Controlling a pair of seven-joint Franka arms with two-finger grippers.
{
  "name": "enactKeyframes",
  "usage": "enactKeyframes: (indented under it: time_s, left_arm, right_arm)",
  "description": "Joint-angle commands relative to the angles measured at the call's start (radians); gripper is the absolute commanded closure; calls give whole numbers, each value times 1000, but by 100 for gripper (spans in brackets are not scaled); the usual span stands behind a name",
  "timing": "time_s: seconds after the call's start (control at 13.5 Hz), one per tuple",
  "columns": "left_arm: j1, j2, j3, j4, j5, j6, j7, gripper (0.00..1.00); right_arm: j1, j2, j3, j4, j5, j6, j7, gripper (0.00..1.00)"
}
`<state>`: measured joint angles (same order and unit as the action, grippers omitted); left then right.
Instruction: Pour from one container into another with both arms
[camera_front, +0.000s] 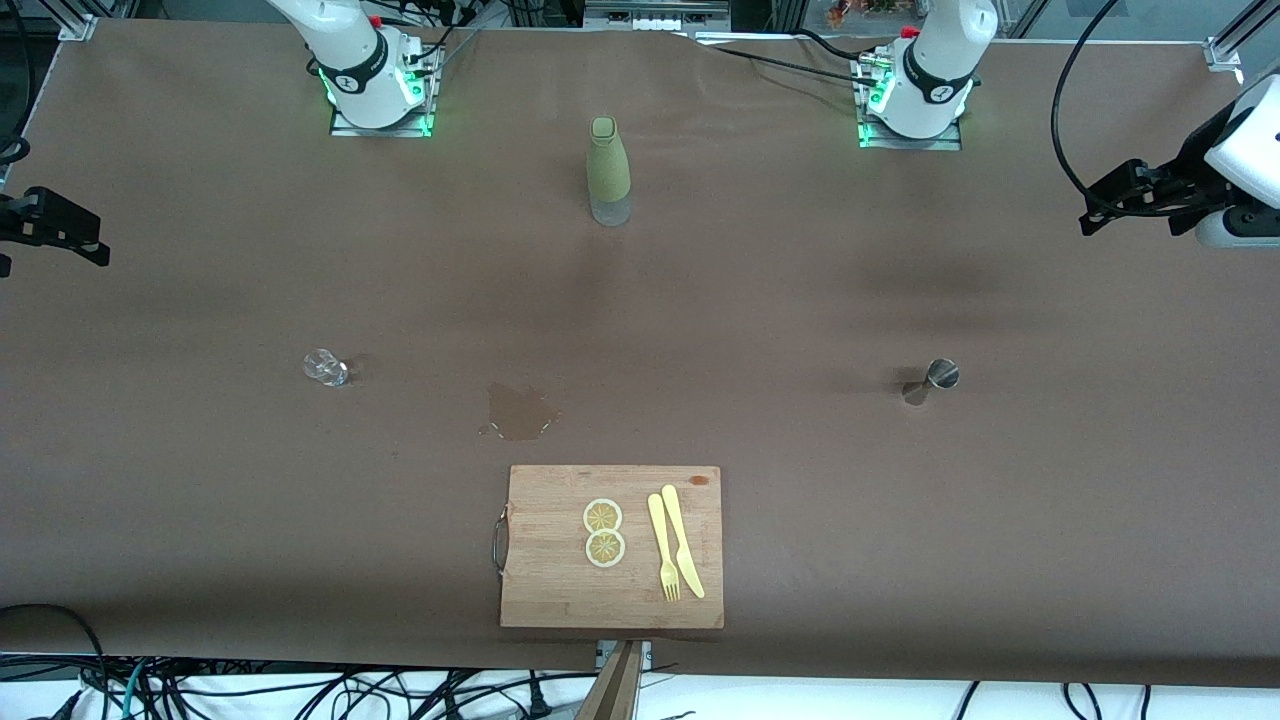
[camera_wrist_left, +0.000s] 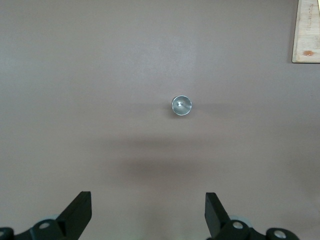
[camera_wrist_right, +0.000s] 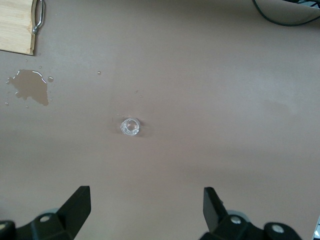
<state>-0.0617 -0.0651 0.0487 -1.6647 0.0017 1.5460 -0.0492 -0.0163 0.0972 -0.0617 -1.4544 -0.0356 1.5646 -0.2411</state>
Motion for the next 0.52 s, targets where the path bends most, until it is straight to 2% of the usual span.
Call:
enactKeyframes:
  time_s: [0.0,0.44]
  left_arm:
    - [5,-25,-4,-23,24,0,25,0]
    - [7,-27,-6,-26,18,0,26,0]
  right_arm:
    - [-2,1,2,8,-9,-8,5,0]
    - [-4,1,0,8,-7,-8,-1,0]
